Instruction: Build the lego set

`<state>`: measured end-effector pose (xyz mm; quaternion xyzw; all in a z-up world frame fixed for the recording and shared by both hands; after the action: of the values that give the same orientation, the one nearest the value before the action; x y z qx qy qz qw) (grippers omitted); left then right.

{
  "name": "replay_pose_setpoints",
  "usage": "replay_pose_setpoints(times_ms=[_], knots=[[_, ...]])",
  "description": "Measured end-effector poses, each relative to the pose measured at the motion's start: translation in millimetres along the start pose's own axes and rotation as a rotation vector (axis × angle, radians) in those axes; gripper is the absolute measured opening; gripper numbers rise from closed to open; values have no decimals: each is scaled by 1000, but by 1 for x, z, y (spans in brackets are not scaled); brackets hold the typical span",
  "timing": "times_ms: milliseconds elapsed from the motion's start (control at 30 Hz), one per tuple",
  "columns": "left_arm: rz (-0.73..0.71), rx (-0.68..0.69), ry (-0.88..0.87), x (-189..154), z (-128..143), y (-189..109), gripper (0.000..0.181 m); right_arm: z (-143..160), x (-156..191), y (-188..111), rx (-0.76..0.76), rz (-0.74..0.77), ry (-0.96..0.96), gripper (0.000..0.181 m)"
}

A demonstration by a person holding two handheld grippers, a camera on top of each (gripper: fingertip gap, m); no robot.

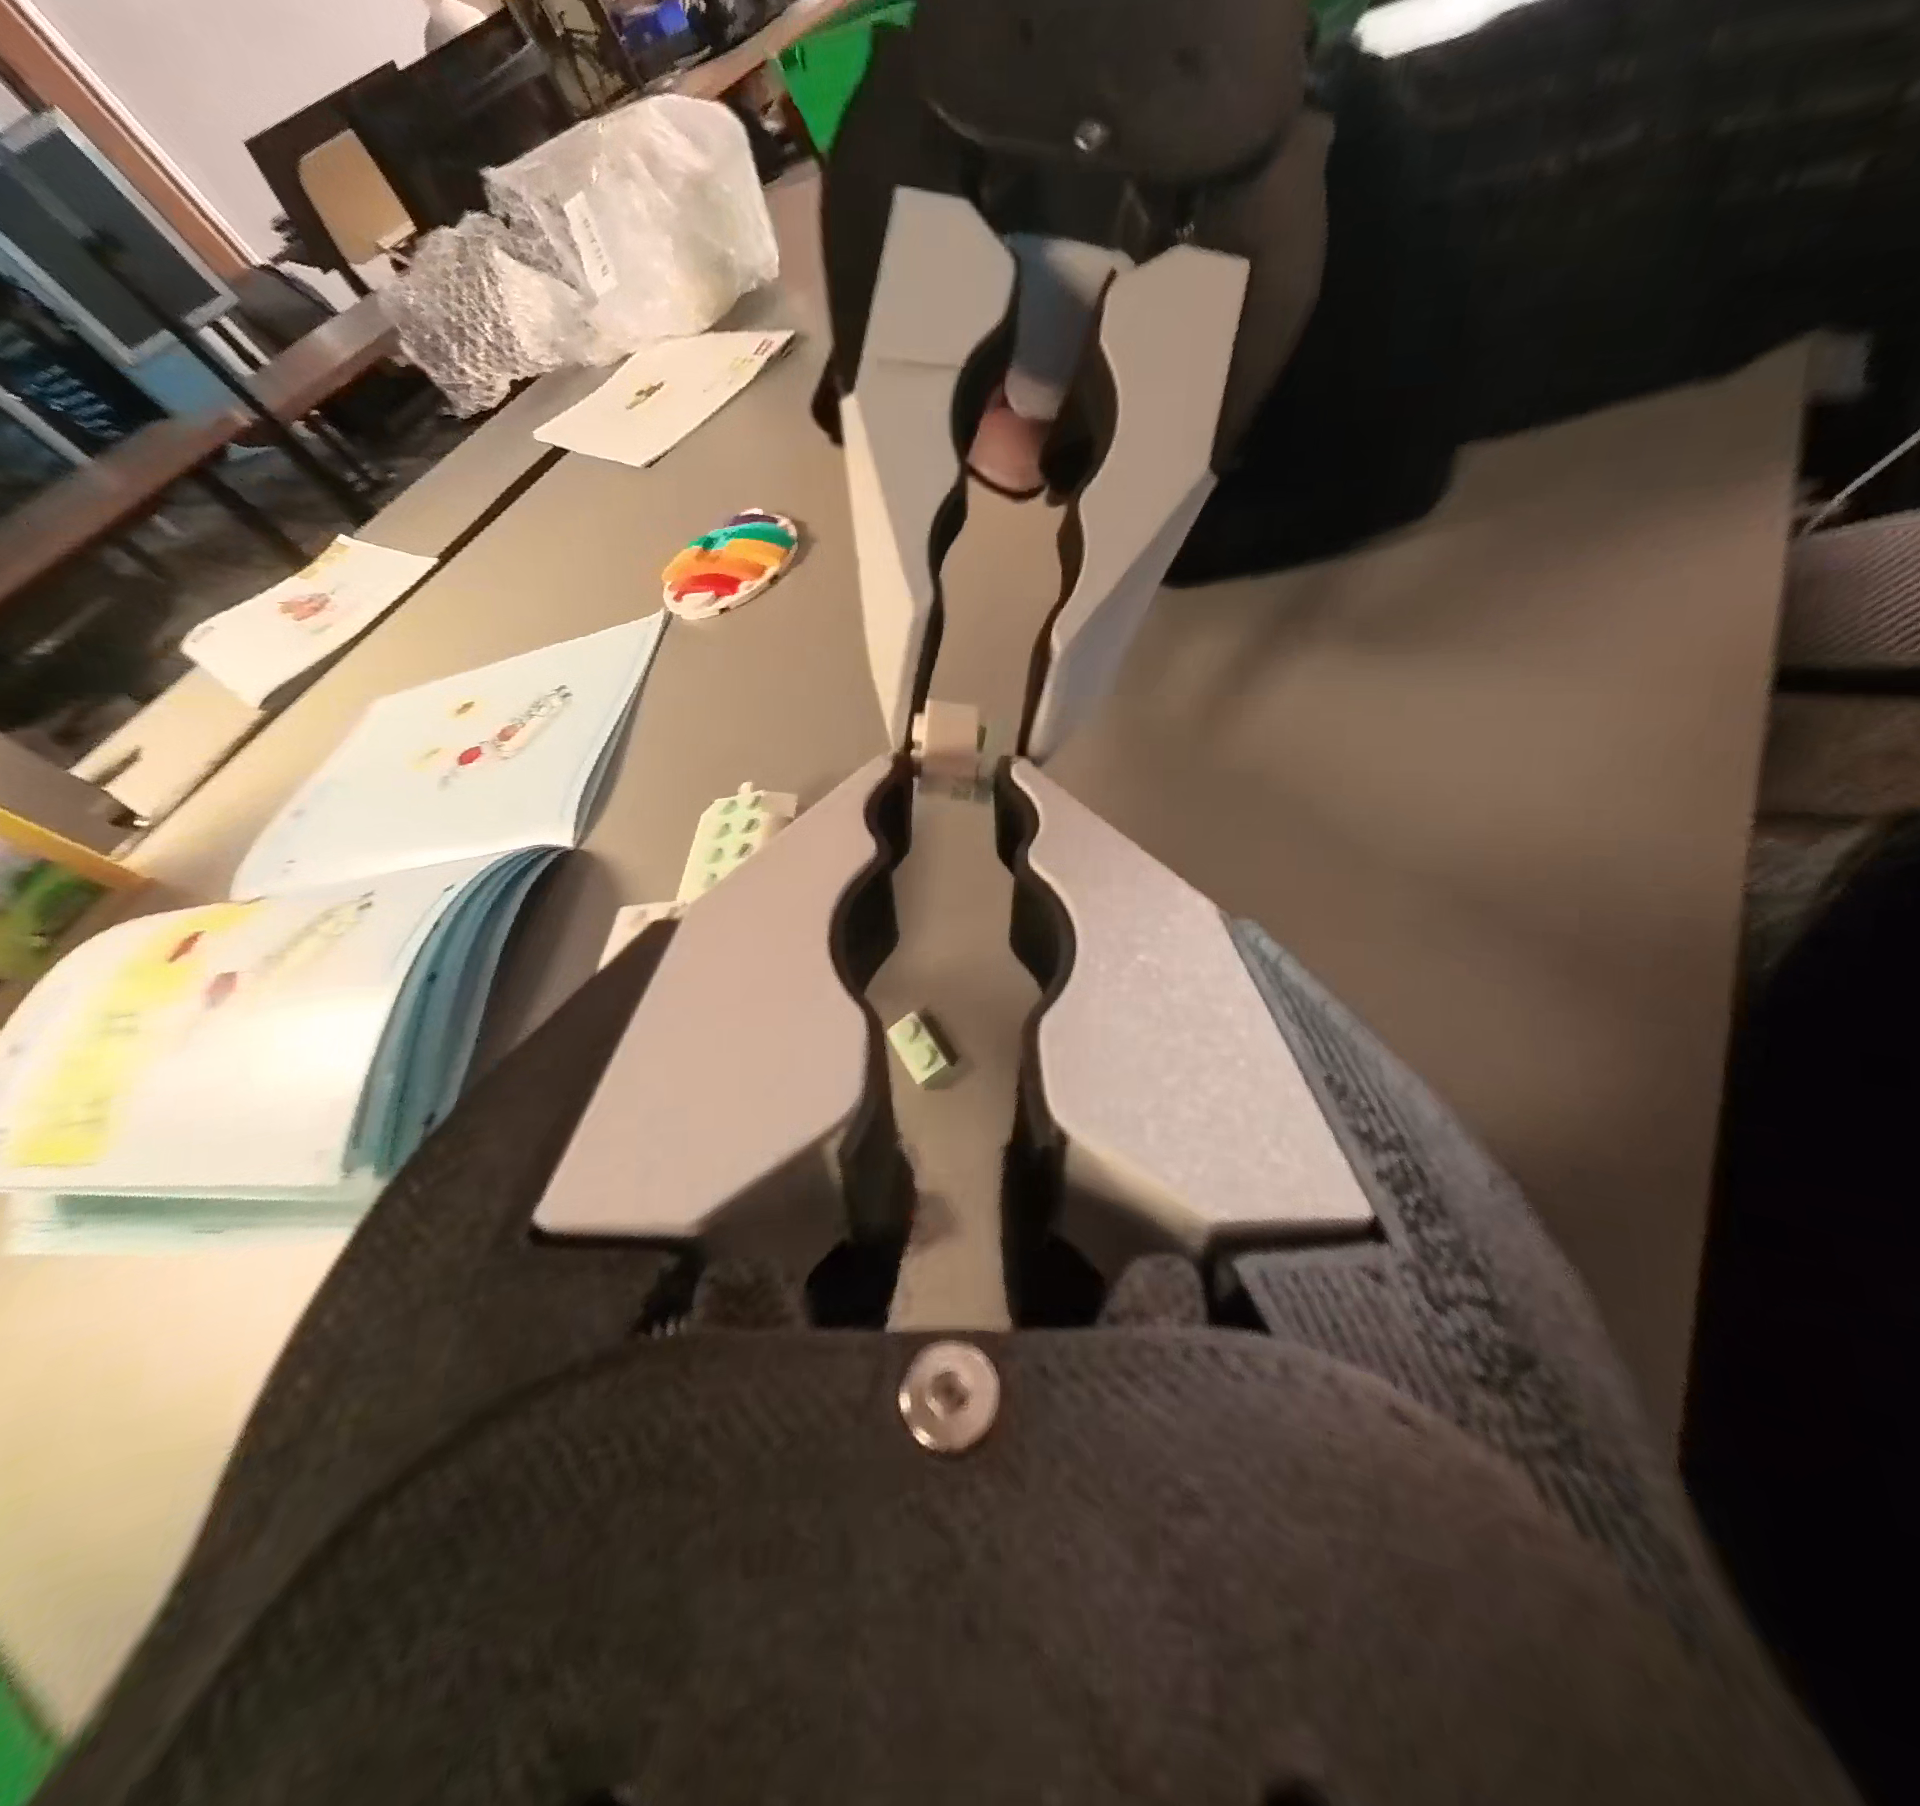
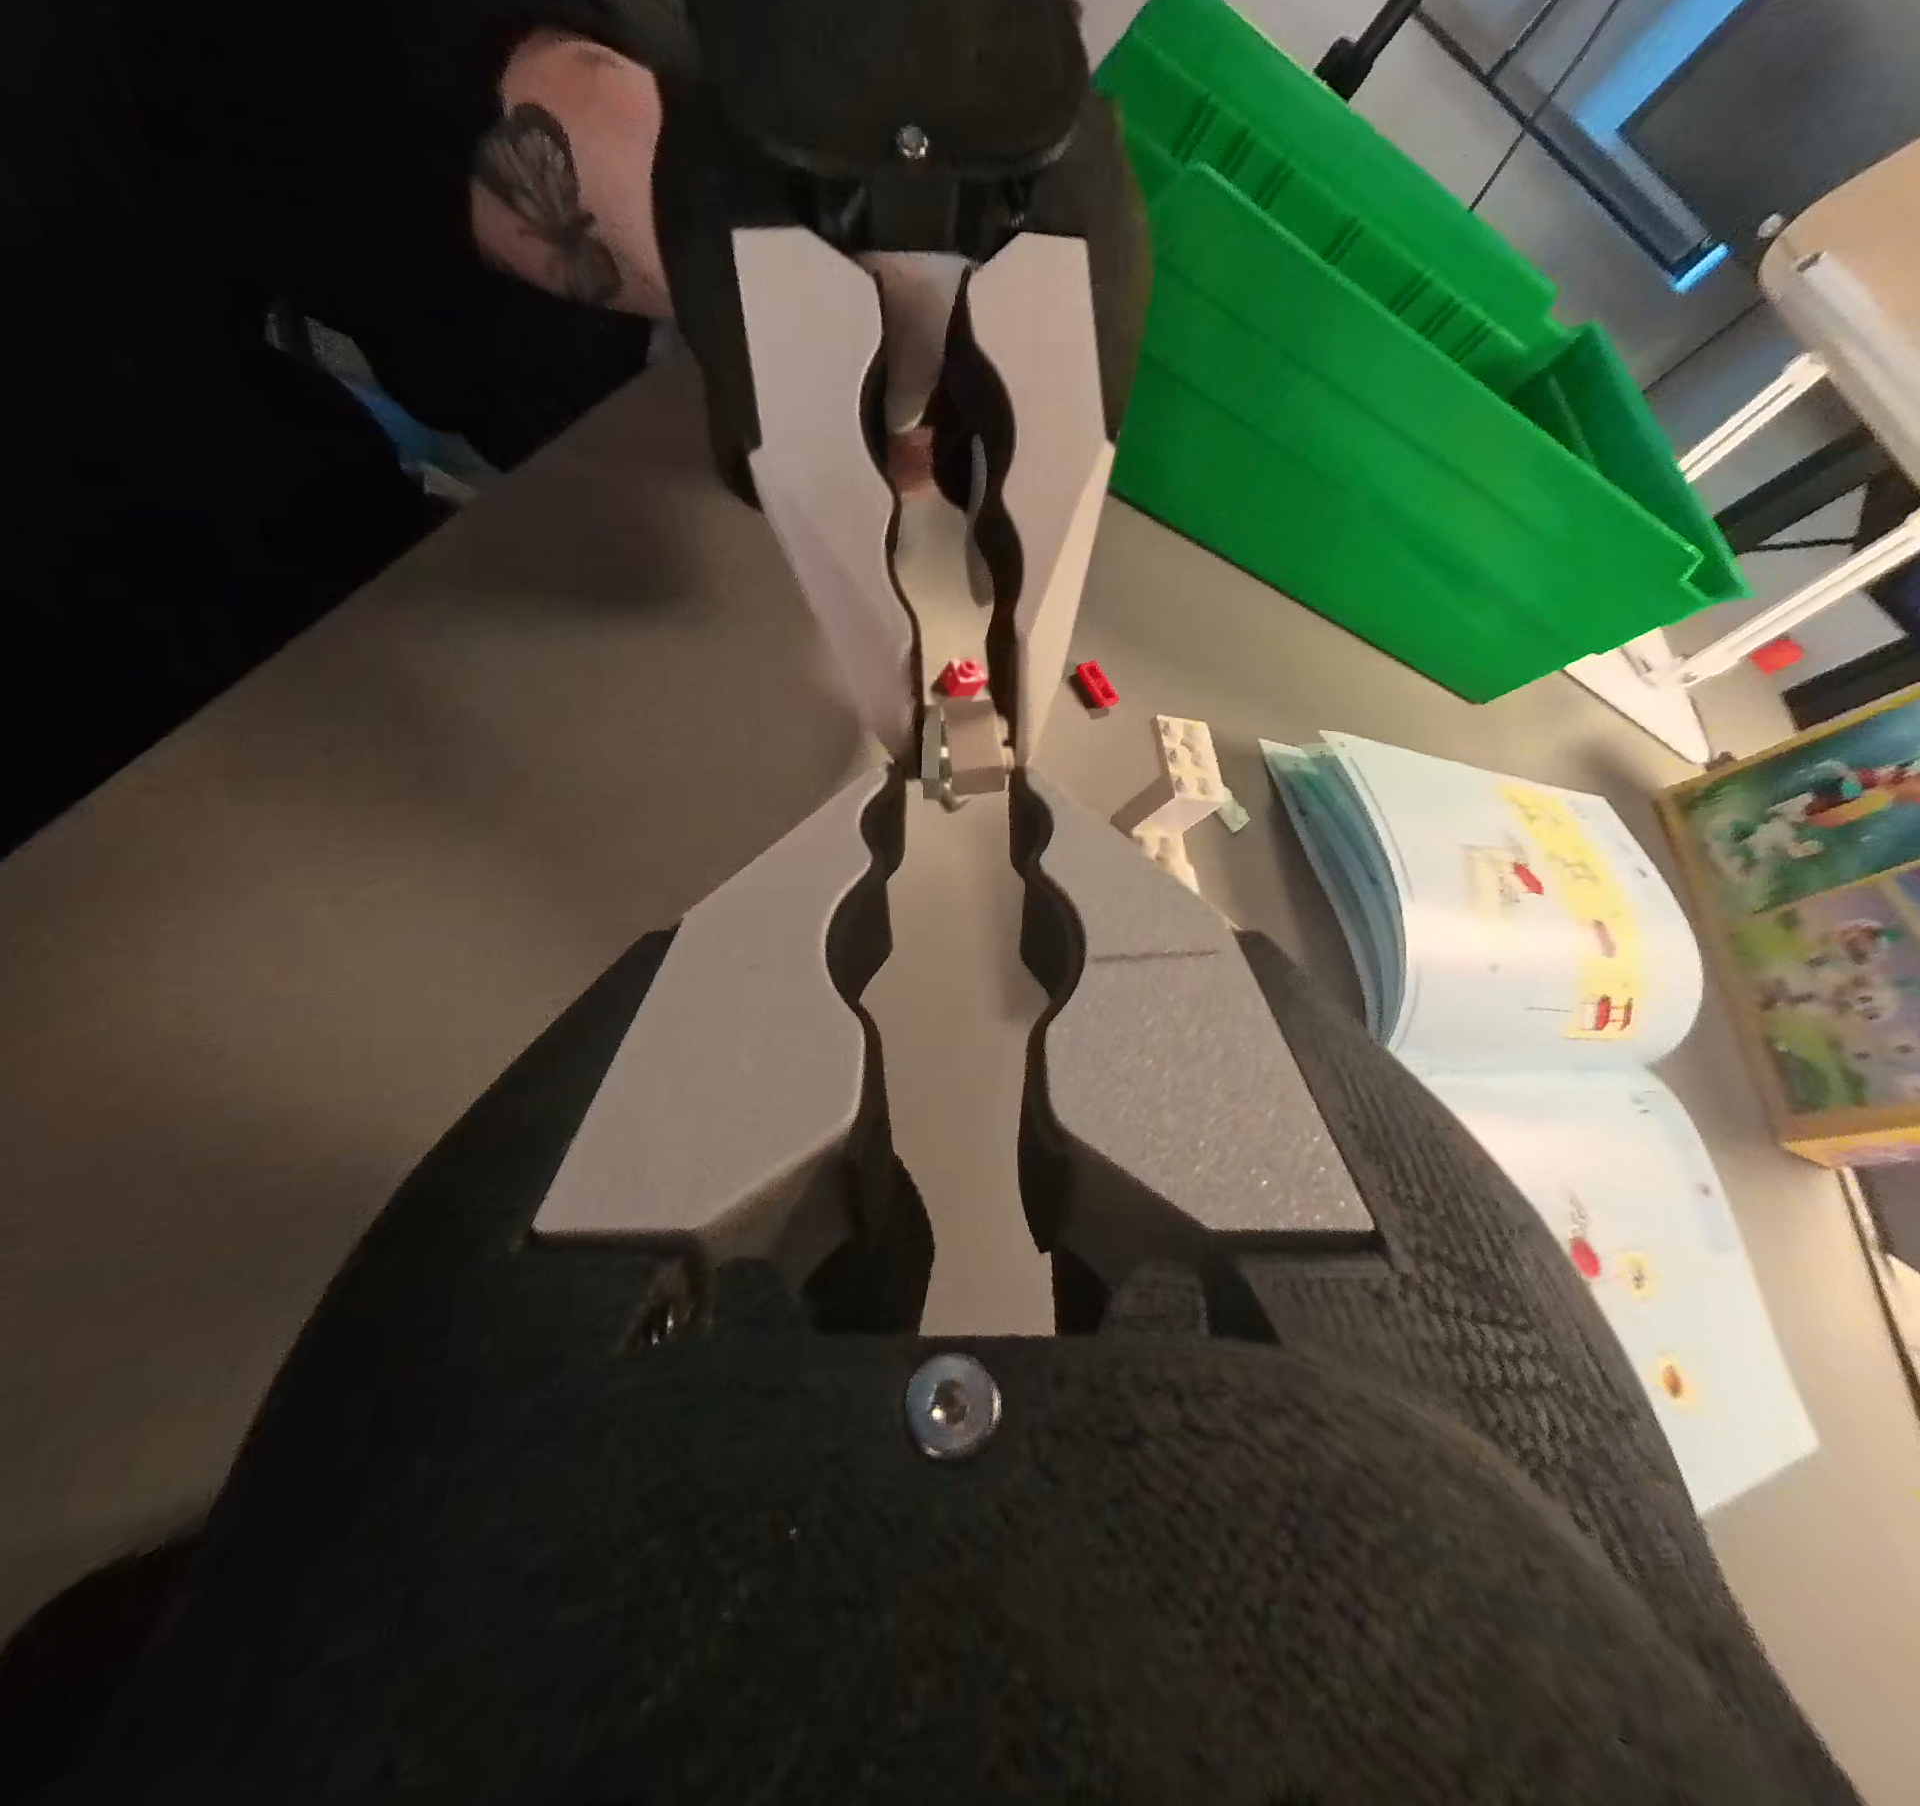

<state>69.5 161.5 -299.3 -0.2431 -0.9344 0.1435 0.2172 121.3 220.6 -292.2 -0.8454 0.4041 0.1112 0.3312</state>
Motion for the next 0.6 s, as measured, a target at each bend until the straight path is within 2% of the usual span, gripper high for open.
replay_pose_setpoints(times_ms=[33,200,600], knots=[[6,-3,-12,1,0,-1,15,-1,0,0,-5,9,-6,18],[32,11,-49,3,3,-1,14,-1,-2,2,-5,43,-22,24],[101,15,-114,3,4,-2,15,-5,1,0,-3,20,-29,12]])
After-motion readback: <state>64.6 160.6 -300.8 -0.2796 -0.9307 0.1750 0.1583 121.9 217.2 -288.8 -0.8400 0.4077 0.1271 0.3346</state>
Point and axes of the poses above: each gripper's, where its closed fingertips meet, y out along the fingers, z out of its underside, x = y × z across the jaws, the point moved 5 cm from there along -y, back along the fingers, and after that the axes turned 4 degrees about x, right-handed, at the moved point
